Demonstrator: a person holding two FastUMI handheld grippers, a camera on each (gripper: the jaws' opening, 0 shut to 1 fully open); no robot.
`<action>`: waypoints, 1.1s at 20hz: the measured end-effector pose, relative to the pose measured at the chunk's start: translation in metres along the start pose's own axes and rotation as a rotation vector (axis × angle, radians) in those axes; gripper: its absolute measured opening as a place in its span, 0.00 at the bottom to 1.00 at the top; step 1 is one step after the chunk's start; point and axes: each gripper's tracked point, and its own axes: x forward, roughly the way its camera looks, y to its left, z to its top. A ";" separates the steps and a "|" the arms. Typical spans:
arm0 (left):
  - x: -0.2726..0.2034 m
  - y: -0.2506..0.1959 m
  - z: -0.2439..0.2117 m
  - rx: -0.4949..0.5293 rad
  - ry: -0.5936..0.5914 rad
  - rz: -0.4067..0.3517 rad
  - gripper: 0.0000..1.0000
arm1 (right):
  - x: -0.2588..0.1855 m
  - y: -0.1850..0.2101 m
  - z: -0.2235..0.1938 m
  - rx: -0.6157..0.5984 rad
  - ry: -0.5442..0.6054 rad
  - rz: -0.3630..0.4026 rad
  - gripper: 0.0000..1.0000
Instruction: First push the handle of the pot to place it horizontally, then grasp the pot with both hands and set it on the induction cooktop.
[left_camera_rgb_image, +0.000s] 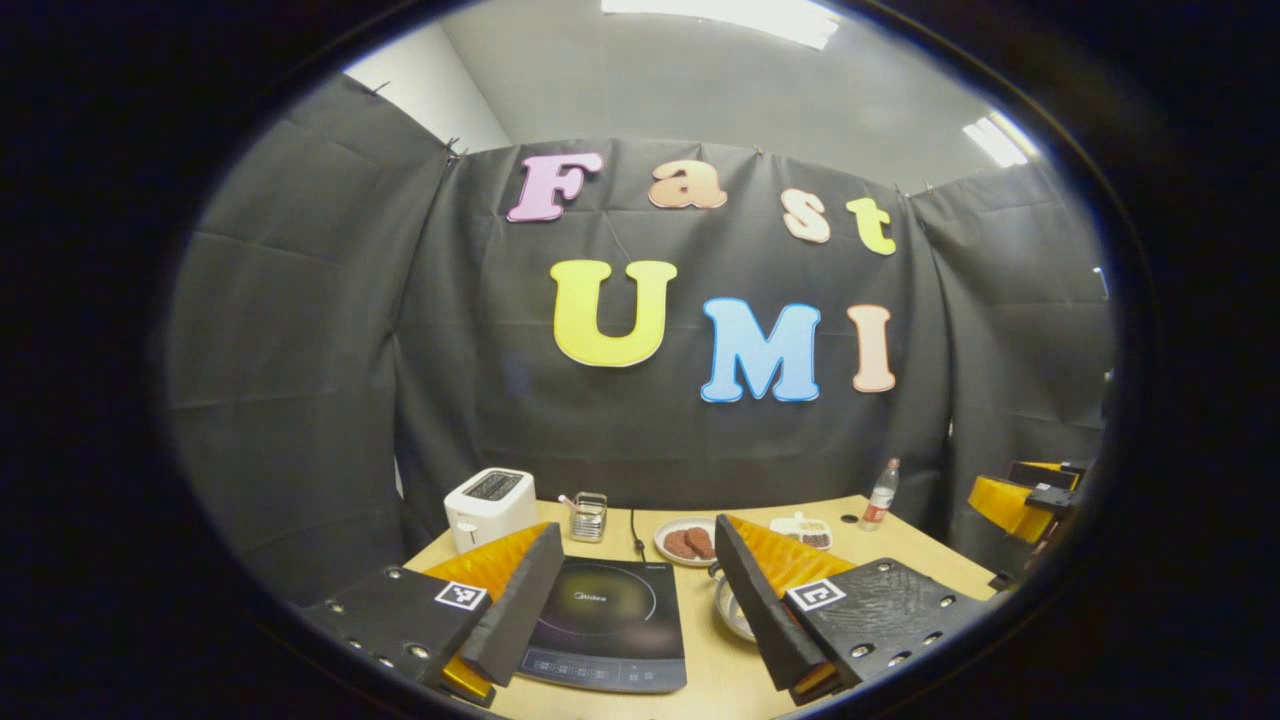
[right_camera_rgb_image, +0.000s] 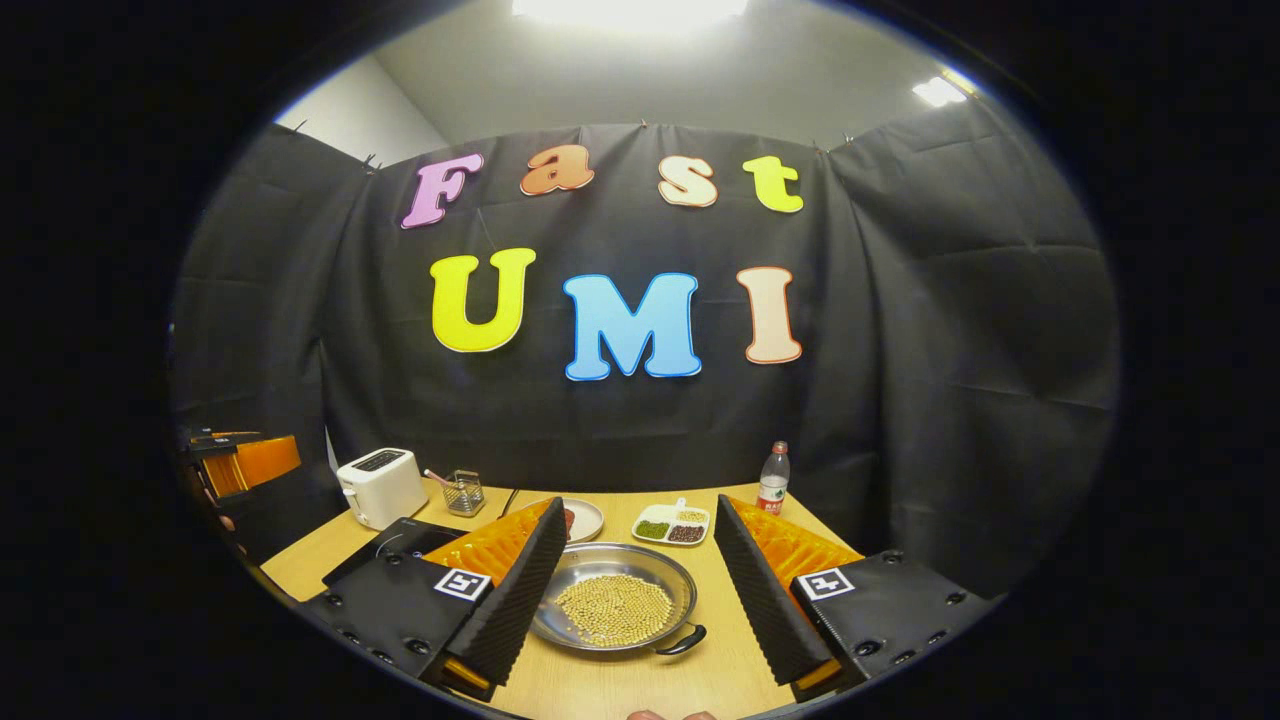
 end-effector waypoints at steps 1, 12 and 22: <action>0.000 0.002 -0.002 0.002 0.002 0.000 0.93 | 0.002 0.000 -0.002 0.001 0.011 -0.001 0.95; 0.010 0.015 -0.036 -0.010 0.057 -0.024 0.91 | 0.039 0.002 -0.082 -0.054 0.391 0.054 0.93; 0.017 0.022 -0.061 -0.079 0.114 0.023 0.91 | 0.030 0.026 -0.156 -0.097 0.710 0.257 0.02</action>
